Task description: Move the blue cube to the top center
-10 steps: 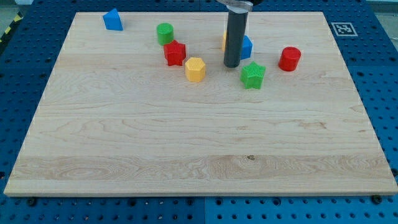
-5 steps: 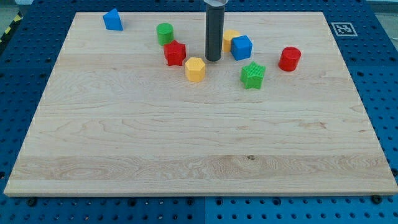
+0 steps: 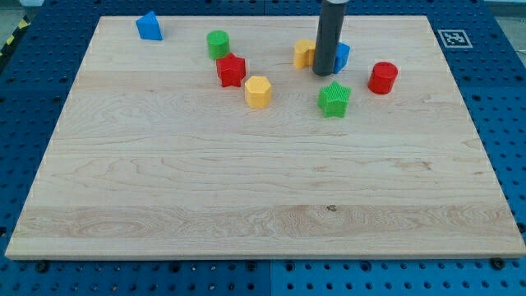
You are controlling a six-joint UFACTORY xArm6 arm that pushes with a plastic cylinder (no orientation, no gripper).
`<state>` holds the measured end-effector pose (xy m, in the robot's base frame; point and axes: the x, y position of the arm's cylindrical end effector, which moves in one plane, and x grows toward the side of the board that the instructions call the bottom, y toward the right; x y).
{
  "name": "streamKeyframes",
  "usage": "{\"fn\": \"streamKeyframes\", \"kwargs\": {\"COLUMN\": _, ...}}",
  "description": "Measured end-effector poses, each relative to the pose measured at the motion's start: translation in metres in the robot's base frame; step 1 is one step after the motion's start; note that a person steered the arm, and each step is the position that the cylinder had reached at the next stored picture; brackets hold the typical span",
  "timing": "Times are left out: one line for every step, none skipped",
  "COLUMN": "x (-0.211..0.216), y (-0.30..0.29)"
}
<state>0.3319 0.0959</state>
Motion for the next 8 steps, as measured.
{"fn": "streamKeyframes", "kwargs": {"x": 0.000, "y": 0.010}}
{"fn": "streamKeyframes", "kwargs": {"x": 0.000, "y": 0.026}}
{"fn": "streamKeyframes", "kwargs": {"x": -0.005, "y": 0.031}}
{"fn": "streamKeyframes", "kwargs": {"x": -0.021, "y": 0.035}}
{"fn": "streamKeyframes", "kwargs": {"x": -0.036, "y": 0.036}}
{"fn": "streamKeyframes", "kwargs": {"x": -0.052, "y": 0.044}}
{"fn": "streamKeyframes", "kwargs": {"x": -0.063, "y": 0.072}}
{"fn": "streamKeyframes", "kwargs": {"x": -0.073, "y": 0.091}}
